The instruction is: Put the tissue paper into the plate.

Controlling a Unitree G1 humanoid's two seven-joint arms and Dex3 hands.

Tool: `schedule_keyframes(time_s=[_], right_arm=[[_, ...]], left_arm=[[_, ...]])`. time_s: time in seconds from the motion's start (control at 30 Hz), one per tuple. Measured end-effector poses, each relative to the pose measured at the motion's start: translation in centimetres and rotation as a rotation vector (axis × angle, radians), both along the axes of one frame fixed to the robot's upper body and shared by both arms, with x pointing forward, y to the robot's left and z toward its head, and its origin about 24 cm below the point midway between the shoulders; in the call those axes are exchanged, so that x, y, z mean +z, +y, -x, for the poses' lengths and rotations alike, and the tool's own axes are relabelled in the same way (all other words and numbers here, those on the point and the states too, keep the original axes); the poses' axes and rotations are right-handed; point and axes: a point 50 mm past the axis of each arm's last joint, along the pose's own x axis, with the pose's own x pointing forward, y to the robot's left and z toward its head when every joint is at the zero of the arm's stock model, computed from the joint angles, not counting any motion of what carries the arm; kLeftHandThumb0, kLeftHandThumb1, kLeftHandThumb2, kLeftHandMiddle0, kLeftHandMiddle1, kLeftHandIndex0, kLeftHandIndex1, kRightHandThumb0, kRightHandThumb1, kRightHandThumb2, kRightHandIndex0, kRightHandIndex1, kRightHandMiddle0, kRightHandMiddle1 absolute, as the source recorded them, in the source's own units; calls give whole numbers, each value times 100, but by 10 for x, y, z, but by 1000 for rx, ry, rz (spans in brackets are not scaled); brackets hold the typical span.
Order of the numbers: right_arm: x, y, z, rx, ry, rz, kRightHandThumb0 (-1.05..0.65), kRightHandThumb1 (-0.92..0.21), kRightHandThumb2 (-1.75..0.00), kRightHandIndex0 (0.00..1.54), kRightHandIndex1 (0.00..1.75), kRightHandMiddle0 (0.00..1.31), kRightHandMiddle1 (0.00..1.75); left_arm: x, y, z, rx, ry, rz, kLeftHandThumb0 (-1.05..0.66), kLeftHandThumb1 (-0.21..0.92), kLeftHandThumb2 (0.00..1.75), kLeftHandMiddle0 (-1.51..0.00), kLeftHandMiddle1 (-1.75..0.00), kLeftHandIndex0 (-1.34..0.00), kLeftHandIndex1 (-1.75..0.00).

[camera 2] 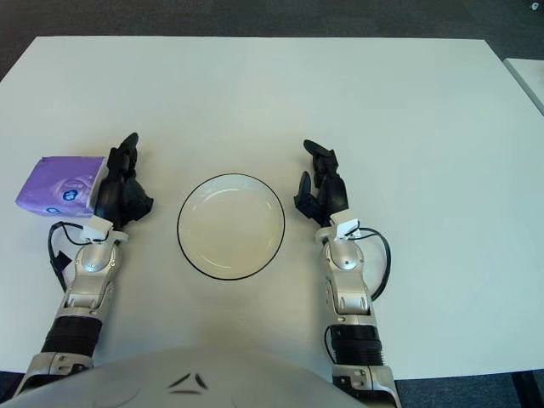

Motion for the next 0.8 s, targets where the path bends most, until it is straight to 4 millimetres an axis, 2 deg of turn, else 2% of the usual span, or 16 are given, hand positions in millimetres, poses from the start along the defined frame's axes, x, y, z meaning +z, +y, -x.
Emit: schedule_keyframes(time_s=[0.23,0.33,0.53,0.8], right_arm=[[0,2,0,-2,-2,-4,-57,-92,-92,31,3,0,73],[0,2,-1,-5,-2,-5,-57,-92,-92,31,3,0,73],[1,4,-2,-6,-3,-10,-58,-92,-91,31,3,0,75],[0,6,-3,-6,4,-16,-59,-92,-90,31,3,0,77]], left_arm=[[13,14,5,17,2,-91,-85,92,118,-9,0,0,-39],[25,20,5,30,-42,-180,-86,92,117,-8,0,0,-37],[56,27,5,36,-215,-353,-85,92,113,-6,0,0,-29],[90,20,8,-54,-412,-459,-88,92,103,-7,-1,0,-20]])
